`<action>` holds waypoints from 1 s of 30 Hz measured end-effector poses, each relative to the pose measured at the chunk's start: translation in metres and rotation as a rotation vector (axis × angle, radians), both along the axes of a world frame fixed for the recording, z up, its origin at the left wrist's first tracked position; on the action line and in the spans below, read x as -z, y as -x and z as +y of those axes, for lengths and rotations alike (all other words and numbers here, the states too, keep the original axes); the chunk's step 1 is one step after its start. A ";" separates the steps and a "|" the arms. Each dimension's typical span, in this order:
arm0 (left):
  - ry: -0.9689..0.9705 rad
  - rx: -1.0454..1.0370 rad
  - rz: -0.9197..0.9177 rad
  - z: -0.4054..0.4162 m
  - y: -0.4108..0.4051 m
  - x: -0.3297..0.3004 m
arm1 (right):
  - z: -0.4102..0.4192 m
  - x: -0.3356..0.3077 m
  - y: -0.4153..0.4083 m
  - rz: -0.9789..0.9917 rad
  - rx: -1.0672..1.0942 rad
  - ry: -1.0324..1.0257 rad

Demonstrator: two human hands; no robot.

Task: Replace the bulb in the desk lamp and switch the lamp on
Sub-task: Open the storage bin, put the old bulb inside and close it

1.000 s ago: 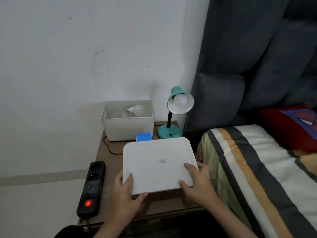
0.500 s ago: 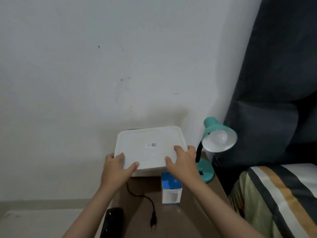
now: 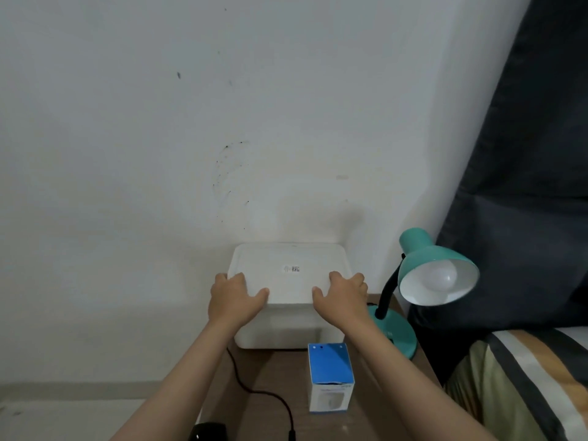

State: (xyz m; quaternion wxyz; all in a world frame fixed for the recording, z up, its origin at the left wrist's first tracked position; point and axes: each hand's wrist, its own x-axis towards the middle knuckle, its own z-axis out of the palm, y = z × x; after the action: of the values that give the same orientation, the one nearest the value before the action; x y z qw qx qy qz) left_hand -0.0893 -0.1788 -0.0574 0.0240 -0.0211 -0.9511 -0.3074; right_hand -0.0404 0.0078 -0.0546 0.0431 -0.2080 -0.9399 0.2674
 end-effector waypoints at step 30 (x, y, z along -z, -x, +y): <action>0.235 0.124 0.047 -0.002 -0.004 0.026 | 0.004 0.031 -0.006 0.201 -0.004 -0.148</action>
State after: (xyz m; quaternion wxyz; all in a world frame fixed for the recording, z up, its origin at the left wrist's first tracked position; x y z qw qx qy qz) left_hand -0.0850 -0.1804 -0.0833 0.0245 -0.0895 -0.9765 -0.1944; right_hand -0.0347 0.0118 -0.0858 0.1518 -0.1743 -0.9484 0.2169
